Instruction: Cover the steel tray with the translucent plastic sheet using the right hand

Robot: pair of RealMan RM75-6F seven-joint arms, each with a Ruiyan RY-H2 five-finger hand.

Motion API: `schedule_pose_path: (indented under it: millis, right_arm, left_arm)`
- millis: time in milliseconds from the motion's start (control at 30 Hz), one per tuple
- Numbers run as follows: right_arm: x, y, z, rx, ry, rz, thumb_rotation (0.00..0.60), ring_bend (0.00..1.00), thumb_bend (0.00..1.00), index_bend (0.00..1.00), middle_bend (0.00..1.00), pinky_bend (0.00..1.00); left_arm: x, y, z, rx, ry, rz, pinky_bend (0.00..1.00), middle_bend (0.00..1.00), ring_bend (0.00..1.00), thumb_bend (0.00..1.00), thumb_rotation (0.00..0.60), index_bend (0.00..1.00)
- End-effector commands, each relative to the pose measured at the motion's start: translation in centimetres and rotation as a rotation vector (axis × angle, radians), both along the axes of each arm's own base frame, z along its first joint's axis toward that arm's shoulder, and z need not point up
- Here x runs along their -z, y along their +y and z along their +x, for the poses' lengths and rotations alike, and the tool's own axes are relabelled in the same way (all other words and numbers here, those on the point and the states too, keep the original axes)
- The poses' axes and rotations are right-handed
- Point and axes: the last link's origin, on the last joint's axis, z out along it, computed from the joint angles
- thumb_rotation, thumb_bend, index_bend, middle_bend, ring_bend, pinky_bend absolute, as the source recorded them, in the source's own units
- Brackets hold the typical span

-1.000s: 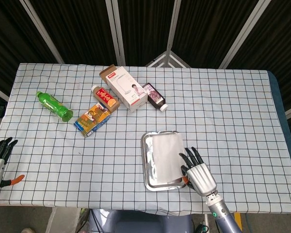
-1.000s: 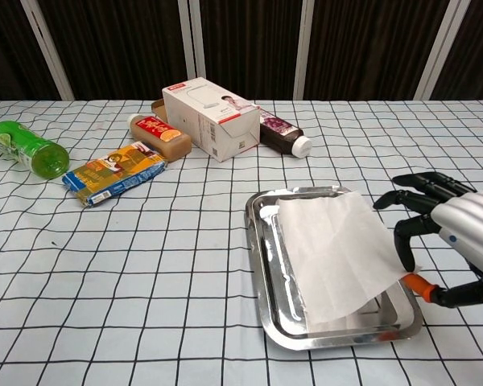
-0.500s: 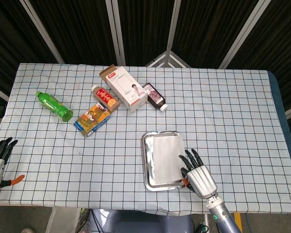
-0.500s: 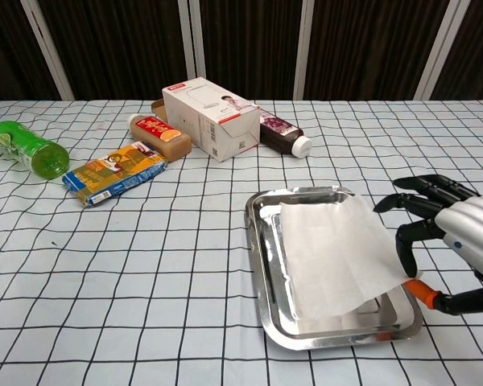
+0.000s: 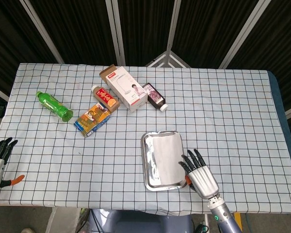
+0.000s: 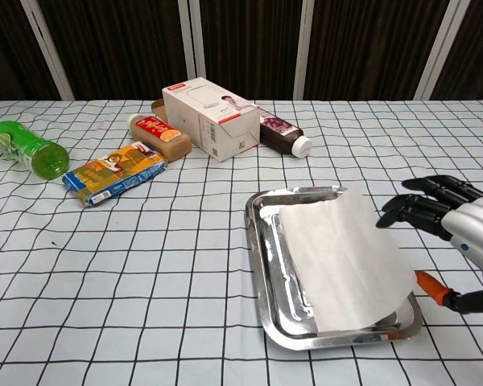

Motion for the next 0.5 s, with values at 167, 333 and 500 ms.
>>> schedule_pose_path:
  millis: [167, 333, 500]
  right_arm:
    - [-0.4, 0.4, -0.1, 0.005, 0.006, 0.001, 0.600, 0.00, 0.46, 0.13, 0.15, 0.00]
    - [-0.8, 1.1, 0.3, -0.029, 0.004, 0.002, 0.600, 0.00, 0.45, 0.11, 0.14, 0.00]
    - [-2.0, 1.3, 0.7, -0.070, 0.027, -0.021, 0.600, 0.00, 0.45, 0.02, 0.09, 0.00]
  left_arm:
    - [0.1, 0.0, 0.0, 0.000, 0.000, -0.003, 0.00, 0.00, 0.00, 0.00, 0.600, 0.00]
    - [0.1, 0.0, 0.0, 0.000, -0.001, -0.004, 0.00, 0.00, 0.00, 0.00, 0.600, 0.00]
    - [0.0, 0.0, 0.0, -0.001, -0.002, -0.002, 0.00, 0.00, 0.00, 0.00, 0.600, 0.00]
